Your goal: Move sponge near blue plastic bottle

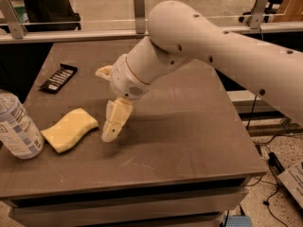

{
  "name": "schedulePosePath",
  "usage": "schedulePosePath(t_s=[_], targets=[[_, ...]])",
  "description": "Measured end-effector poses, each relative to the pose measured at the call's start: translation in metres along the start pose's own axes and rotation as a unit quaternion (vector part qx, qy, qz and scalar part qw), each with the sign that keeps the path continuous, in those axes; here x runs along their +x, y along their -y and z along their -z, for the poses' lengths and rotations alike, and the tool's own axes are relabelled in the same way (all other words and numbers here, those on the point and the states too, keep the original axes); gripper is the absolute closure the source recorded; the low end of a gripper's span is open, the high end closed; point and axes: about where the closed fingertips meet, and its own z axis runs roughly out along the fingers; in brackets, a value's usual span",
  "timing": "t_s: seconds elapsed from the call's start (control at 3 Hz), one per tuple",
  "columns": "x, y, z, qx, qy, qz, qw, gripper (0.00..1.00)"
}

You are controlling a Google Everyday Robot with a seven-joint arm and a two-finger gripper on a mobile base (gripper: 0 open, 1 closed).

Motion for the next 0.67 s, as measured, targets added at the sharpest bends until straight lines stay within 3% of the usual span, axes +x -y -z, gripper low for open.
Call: schedulePosePath(t_s=[0.67], targets=[[0.049,0.03,0.107,0.089,-0.014,-0.045,0.9949,0.0]])
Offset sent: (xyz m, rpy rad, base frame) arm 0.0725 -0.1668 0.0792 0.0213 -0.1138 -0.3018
